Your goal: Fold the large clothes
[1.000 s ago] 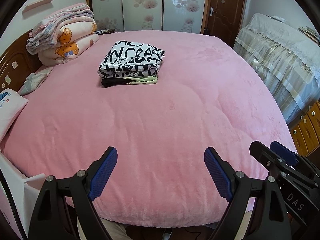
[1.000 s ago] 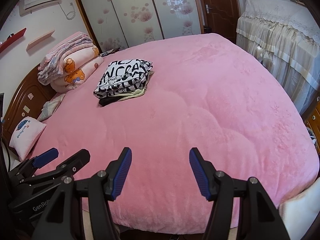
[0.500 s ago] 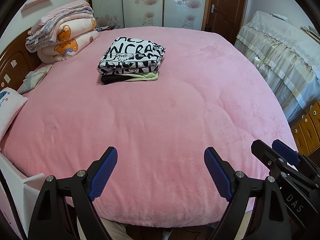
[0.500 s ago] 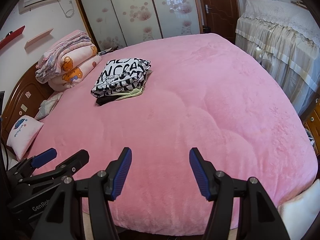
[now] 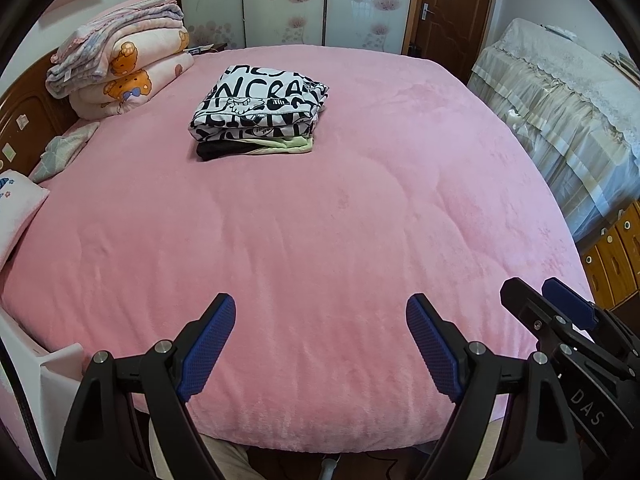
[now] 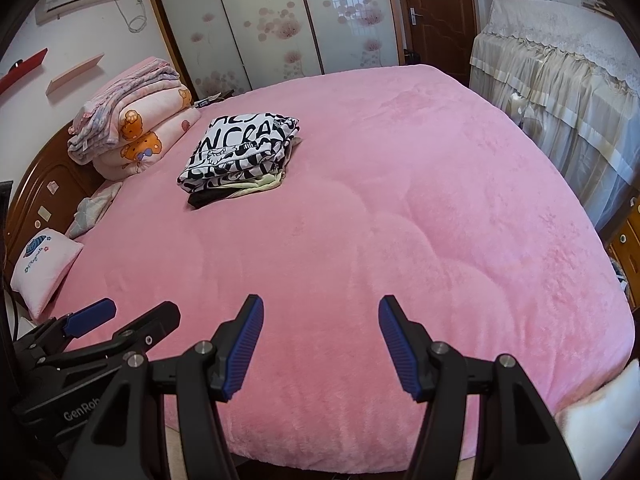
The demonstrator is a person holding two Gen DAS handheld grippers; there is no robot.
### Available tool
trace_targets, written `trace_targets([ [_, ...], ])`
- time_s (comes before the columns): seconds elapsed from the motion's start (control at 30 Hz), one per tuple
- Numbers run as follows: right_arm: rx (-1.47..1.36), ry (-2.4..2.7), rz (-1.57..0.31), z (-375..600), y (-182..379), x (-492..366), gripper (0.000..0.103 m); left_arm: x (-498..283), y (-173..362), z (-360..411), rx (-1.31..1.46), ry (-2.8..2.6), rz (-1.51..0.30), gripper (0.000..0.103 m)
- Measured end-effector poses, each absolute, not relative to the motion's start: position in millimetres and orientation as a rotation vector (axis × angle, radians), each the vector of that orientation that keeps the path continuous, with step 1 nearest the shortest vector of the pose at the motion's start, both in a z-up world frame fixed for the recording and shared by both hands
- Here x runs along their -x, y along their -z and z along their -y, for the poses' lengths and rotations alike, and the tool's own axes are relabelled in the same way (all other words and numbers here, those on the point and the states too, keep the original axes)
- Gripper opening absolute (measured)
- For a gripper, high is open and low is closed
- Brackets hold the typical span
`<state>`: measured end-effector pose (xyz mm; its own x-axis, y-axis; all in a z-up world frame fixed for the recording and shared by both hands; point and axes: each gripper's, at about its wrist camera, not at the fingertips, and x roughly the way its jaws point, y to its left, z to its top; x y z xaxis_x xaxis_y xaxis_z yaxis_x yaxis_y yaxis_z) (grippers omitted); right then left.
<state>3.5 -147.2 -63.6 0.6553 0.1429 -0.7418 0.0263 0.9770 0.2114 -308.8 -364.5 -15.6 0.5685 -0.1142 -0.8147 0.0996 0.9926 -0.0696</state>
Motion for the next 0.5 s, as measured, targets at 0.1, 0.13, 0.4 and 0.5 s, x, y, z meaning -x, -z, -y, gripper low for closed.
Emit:
trace_targets([
  [0.1, -0.212, -0.068, -0.856, 147.1, 63.5, -3.5, 0.06, 308.6, 15.7, 364.2, 0.018, 0.126, -0.959, 0.085],
  [0.13, -0.212, -0.068, -0.856, 147.0, 63.6, -3.5, 0.06, 308.7, 16.5, 364.0, 0.019, 0.126, -0.961, 0.085],
  [0.4, -0.211, -0.067, -0.858, 146.7, 64.3, -3.7, 0.06, 311.0, 18.4, 363.2, 0.016, 0.117, -0.962, 0.084],
  [0.5, -0.21, -0.067, -0.856, 145.9, 64.1, -3.7, 0.06, 312.3, 18.3, 364.4, 0.014, 0.111, -0.96, 0.084],
])
